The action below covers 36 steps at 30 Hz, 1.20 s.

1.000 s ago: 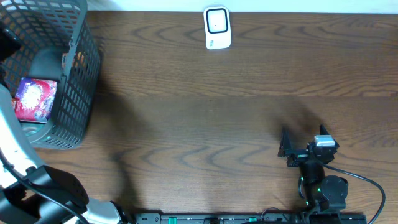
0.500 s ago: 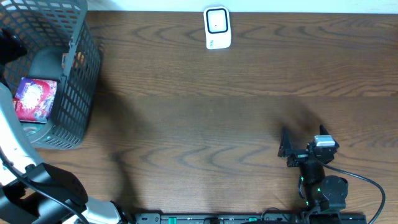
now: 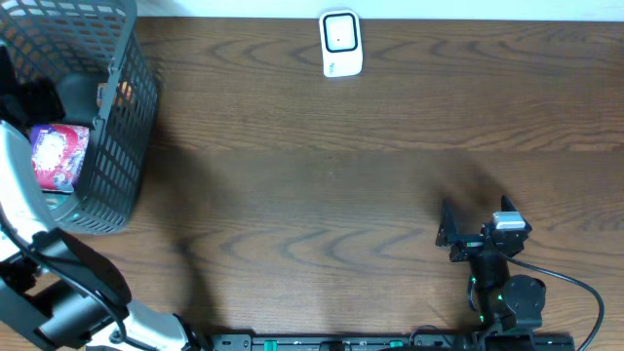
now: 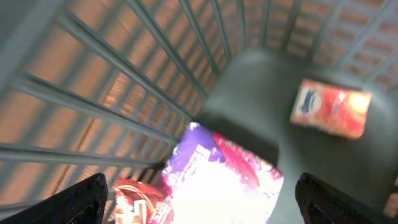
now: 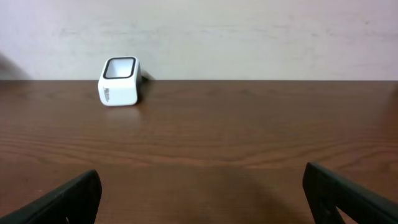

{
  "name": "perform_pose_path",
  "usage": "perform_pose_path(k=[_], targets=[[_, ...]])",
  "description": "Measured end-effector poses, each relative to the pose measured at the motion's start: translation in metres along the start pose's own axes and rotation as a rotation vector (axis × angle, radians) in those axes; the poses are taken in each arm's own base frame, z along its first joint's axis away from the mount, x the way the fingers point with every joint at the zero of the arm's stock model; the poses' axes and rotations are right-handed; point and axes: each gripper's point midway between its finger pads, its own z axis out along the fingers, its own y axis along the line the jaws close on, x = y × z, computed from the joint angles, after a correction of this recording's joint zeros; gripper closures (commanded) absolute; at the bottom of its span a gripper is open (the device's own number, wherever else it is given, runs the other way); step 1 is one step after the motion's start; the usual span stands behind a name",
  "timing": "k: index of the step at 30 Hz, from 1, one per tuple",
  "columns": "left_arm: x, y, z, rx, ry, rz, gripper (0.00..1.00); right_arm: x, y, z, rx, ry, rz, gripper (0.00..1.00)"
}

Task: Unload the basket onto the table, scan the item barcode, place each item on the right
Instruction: 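Lower the left gripper into the basket and grasp the purple-pink box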

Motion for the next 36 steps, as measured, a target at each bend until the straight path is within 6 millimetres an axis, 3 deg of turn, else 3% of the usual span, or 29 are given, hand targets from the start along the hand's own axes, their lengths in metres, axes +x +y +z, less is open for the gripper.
perform_pose_path(k=[8, 16, 20, 36], targets=[[0.042, -0.014, 0.037, 0.037, 0.121, 0.039, 0.08, 0.000, 0.000, 0.000, 0.000, 0.000, 0.000, 0.01], [0.058, -0.036, 0.043, 0.080, 0.160, 0.171, 0.11, 0.000, 0.000, 0.000, 0.000, 0.000, 0.000, 0.01], [0.090, -0.046, 0.050, 0.114, 0.232, 0.256, 0.16, 0.000, 0.000, 0.000, 0.000, 0.000, 0.000, 0.01], [0.123, -0.041, 0.063, 0.063, 0.287, 0.328, 0.20, 0.000, 0.000, 0.000, 0.000, 0.000, 0.000, 0.01]])
